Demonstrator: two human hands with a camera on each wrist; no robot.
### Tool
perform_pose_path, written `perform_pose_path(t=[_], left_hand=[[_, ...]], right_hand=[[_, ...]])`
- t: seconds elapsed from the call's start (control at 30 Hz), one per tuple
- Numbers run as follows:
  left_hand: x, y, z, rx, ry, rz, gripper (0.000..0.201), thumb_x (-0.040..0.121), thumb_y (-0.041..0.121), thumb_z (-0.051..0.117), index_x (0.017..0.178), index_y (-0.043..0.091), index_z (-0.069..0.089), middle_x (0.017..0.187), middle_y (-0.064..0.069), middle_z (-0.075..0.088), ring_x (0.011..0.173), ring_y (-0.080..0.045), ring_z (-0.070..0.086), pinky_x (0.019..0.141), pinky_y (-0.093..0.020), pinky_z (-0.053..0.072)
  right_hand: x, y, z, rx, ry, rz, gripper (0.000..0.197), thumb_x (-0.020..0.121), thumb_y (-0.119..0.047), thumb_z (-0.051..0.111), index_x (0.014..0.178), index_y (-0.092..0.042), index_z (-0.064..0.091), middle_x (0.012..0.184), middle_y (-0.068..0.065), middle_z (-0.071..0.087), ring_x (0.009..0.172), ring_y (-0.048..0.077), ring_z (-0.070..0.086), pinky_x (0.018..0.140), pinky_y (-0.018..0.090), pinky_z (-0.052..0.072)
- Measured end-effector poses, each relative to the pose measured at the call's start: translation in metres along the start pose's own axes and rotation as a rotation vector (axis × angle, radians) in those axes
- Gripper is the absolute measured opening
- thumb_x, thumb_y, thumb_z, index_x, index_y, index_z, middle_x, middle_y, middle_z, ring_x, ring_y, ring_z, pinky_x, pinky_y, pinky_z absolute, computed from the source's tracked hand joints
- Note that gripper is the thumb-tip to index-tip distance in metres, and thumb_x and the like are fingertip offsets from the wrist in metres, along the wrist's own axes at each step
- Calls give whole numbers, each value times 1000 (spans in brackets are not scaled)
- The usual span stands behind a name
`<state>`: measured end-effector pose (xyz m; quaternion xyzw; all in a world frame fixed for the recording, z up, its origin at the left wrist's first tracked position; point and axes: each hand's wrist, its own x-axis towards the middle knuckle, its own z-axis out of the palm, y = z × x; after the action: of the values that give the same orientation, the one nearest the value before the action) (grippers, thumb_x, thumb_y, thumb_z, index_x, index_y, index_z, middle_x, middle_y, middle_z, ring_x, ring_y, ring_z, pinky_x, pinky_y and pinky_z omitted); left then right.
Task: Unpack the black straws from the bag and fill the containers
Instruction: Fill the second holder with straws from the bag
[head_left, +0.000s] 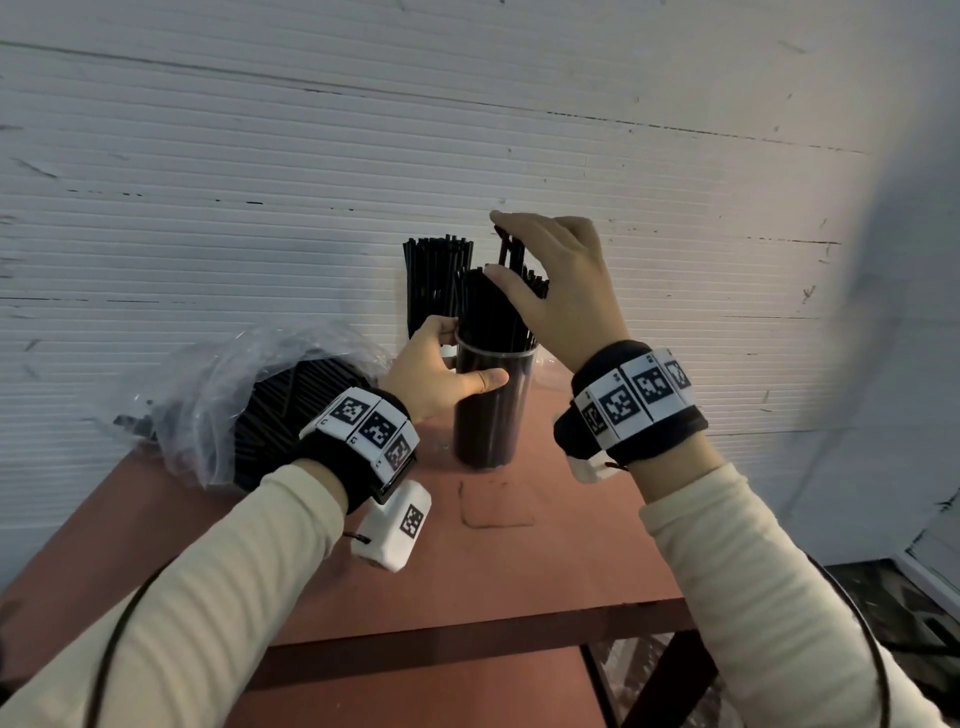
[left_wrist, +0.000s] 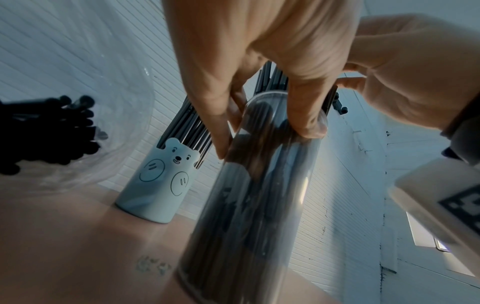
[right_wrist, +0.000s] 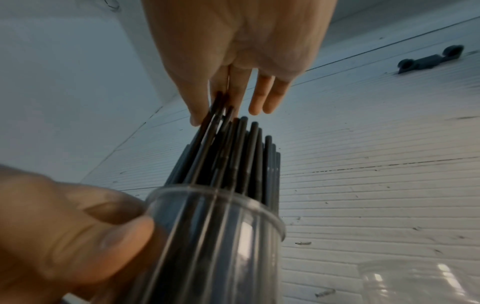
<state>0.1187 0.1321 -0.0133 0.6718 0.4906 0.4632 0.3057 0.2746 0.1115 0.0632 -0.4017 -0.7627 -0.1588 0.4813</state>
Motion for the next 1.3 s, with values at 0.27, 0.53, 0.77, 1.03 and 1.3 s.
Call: perform_pose_path(t=[0.27,0.53,0.77,1.03,1.3], left_hand=[[-1,1,2,8,31,10,77,67,33,87,130,15,46,123,6,55,119,-13,54,108,-33,40],[-3,5,2,40,39,2,76,68,32,86,130,14,46,122,7,54,118,-10,50,104,-26,37],[-4,5,1,46,43,10,76,69,32,86,130,13,46,119,9,53,114,-8,49,100,-24,36],[-3,4,1,31,43,18,75,68,31,86,129,13,46,119,8,54,114,-8,49,96,-22,35],[-1,0,2,3,38,13,76,66,33,88,127,13,48,122,4,58,116,-11,53,105,-32,40]], right_hand=[[-14,-2,1,114,26,8,49,90,-20,63,137,-16,52,140,3,47,126,20,45,105,10,27],[-2,-18,5,110,98,-64,25,87,-4,62,112,-2,67,113,9,62,96,17,63,86,20,50],[2,-15,6,100,35,-23,22,85,-4,64,107,-5,68,111,7,64,91,16,63,82,18,50],[-16,-9,11,76,-12,24,22,83,-2,65,105,-4,69,107,6,65,87,15,64,83,18,51],[-28,-16,15,33,-56,-16,24,82,1,66,105,-1,71,108,9,67,101,26,63,89,20,43]])
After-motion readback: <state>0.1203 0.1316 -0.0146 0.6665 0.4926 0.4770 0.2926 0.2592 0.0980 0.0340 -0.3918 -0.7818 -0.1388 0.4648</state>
